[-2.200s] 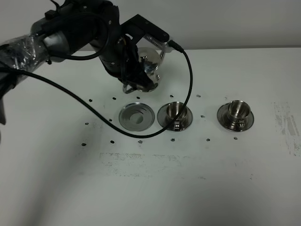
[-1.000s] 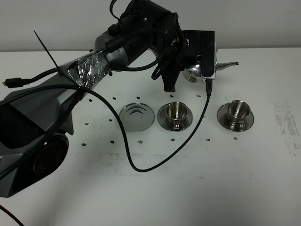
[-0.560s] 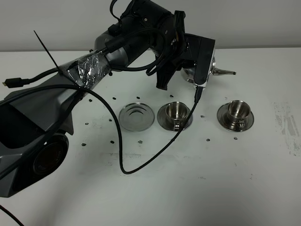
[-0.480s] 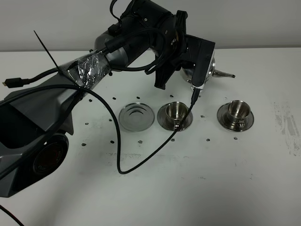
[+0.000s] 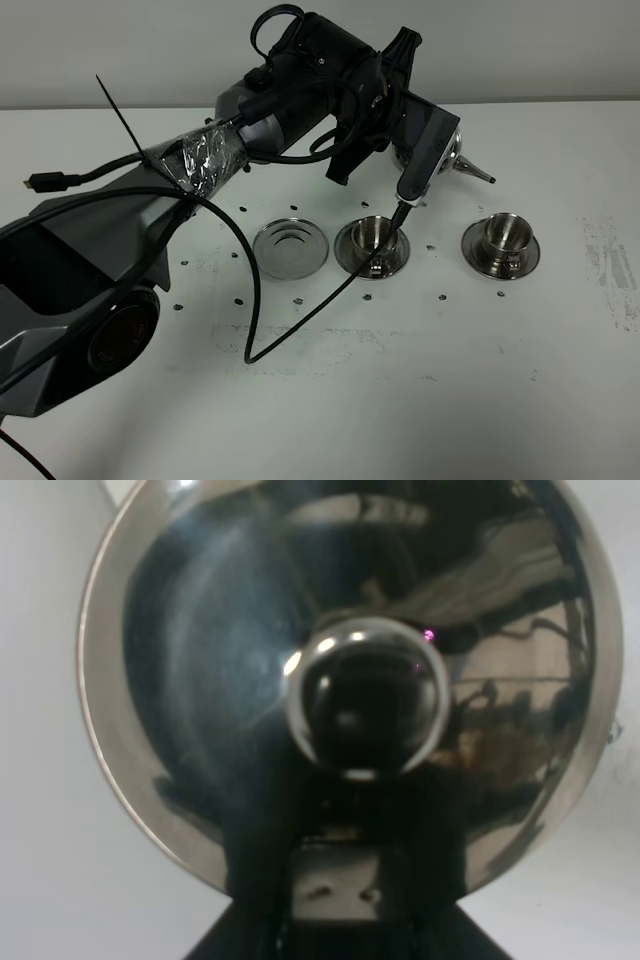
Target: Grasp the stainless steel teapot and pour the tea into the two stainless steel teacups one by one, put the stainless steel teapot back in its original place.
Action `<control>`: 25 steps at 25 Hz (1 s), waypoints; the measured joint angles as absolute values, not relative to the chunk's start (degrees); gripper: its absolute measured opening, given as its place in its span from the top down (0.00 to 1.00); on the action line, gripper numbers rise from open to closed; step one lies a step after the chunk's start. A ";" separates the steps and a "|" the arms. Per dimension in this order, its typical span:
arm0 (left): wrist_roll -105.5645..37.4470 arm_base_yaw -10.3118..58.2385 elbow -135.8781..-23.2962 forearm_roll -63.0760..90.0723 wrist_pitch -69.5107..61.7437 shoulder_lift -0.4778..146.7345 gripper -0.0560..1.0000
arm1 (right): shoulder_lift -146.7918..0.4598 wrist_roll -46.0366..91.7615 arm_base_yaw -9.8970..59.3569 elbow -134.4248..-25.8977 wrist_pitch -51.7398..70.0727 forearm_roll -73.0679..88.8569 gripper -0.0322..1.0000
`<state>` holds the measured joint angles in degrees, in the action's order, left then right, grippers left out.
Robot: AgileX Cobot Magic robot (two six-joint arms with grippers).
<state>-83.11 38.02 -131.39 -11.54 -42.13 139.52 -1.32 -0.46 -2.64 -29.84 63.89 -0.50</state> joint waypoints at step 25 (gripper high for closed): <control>-87.69 40.37 -131.39 -17.93 -35.59 142.36 0.76 | -1.32 -0.46 -2.64 -29.84 63.89 -0.50 0.66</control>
<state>-87.69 40.37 -131.39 -17.93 -35.59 142.36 -1.32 -0.46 -2.64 -29.84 63.89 -0.50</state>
